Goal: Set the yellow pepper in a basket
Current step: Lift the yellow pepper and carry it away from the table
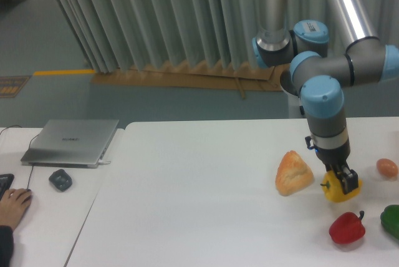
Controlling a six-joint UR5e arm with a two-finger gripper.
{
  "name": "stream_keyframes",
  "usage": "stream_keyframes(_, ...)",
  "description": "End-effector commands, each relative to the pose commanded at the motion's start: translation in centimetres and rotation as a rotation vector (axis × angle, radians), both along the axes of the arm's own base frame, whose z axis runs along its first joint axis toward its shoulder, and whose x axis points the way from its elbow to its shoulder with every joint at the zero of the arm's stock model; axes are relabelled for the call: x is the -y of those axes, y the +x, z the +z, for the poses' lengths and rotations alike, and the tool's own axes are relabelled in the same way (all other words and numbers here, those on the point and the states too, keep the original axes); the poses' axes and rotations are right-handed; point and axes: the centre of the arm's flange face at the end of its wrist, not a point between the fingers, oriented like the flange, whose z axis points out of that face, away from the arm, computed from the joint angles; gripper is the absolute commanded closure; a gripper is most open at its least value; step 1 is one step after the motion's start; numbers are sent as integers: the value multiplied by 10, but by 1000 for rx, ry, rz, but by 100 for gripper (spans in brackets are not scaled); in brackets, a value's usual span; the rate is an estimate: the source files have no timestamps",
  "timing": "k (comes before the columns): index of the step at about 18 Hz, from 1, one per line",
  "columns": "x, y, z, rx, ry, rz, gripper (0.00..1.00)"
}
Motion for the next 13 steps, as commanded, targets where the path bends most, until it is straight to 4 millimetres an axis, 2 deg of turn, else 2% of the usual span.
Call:
stream_keyframes(3,7,-8,6,21,-25,-13,45)
stream_keyframes(6,27,-27,29,32,-32,-81,45)
stream_keyframes(10,62,-66,38,40,-41,-175,45)
stream_keyframes(13,82,-88,38,46,-47,-200,45)
